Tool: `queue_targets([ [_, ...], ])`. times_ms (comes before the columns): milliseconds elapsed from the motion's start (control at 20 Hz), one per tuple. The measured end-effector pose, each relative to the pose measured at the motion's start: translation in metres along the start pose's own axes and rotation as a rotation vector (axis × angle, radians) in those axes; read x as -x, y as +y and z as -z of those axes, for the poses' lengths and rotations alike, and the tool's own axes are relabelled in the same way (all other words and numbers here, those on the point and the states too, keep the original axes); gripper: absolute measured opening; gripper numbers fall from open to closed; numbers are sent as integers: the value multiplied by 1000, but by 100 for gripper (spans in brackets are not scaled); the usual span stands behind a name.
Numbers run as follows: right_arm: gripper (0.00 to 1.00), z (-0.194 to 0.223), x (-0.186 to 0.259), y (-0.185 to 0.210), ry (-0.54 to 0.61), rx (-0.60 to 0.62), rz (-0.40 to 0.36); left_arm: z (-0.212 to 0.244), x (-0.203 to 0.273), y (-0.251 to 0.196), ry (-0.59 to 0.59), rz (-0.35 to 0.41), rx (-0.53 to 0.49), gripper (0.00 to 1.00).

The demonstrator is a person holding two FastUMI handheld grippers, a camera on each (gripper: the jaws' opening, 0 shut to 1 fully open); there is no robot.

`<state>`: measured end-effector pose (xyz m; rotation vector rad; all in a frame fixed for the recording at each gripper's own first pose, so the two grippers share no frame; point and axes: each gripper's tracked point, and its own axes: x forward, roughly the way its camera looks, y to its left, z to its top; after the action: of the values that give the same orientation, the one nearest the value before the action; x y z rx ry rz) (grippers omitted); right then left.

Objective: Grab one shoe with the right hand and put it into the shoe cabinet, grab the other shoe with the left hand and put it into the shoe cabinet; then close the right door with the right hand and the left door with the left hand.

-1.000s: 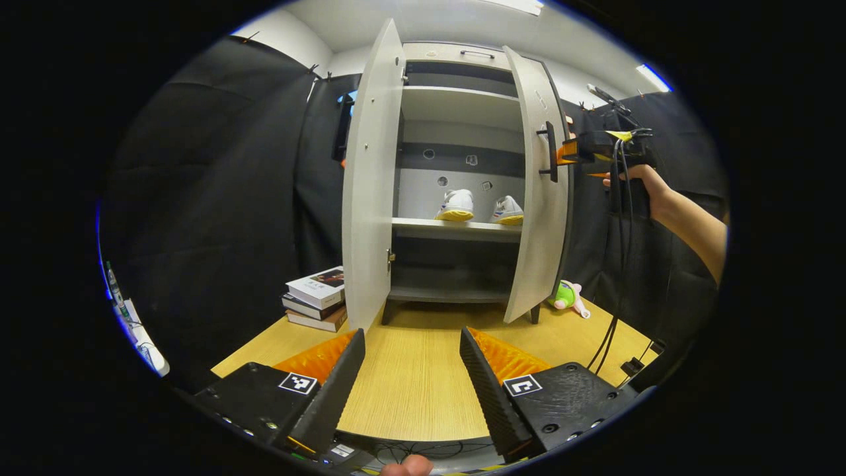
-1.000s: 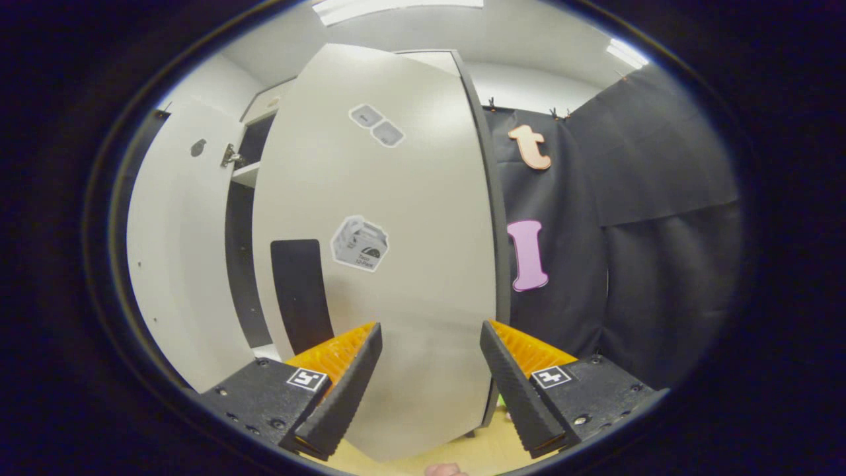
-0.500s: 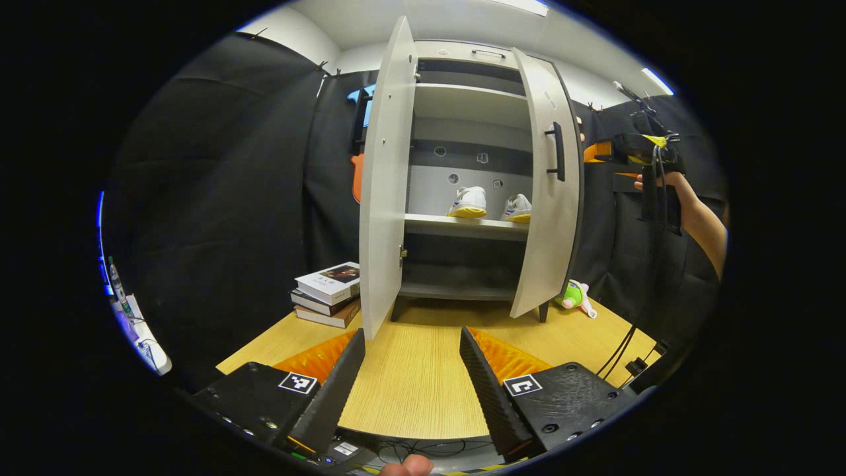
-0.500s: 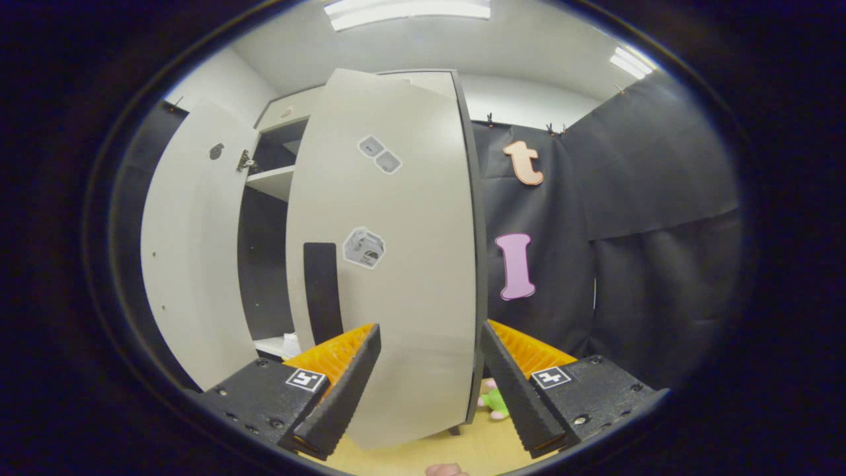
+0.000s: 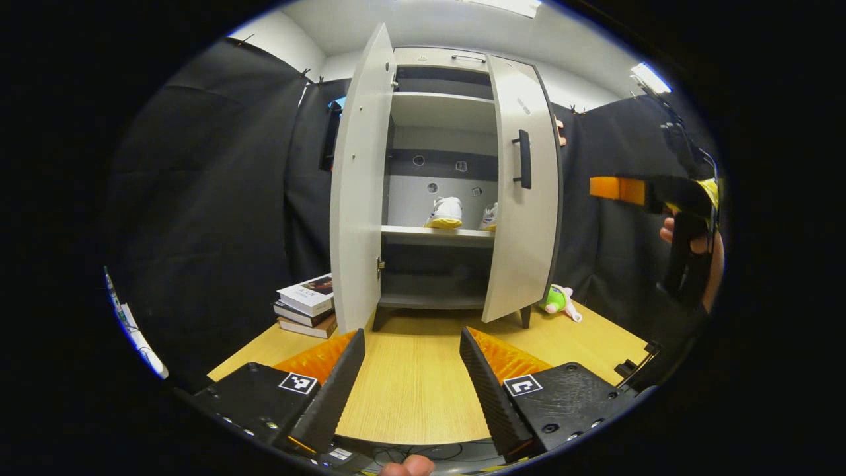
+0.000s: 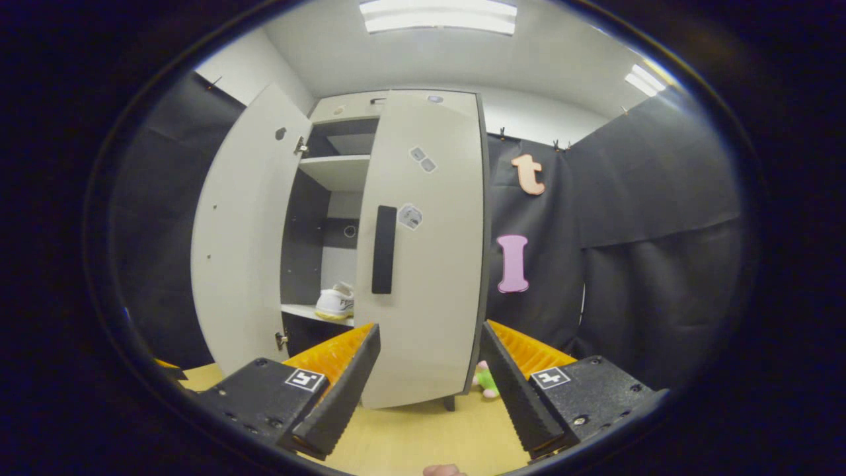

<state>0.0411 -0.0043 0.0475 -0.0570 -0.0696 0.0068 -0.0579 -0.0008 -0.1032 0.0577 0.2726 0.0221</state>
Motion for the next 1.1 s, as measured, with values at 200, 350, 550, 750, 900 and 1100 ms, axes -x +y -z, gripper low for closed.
queue_targets([
  [200,98,39,41,21,35,58,-24,-9,2,-5,-23,7,0,87],
  [350,98,65,68,34,70,35,-39,-18,0,-8,-42,21,12,87],
  [550,99,89,89,27,112,13,-3,-43,1,-4,-86,16,-16,87],
  [750,99,96,94,10,116,14,47,-72,2,16,-105,-12,92,87],
  [900,99,101,94,5,118,8,60,-104,2,57,-152,-97,91,87],
  [1100,99,109,93,13,145,-50,42,-136,-6,116,-189,-208,57,87],
])
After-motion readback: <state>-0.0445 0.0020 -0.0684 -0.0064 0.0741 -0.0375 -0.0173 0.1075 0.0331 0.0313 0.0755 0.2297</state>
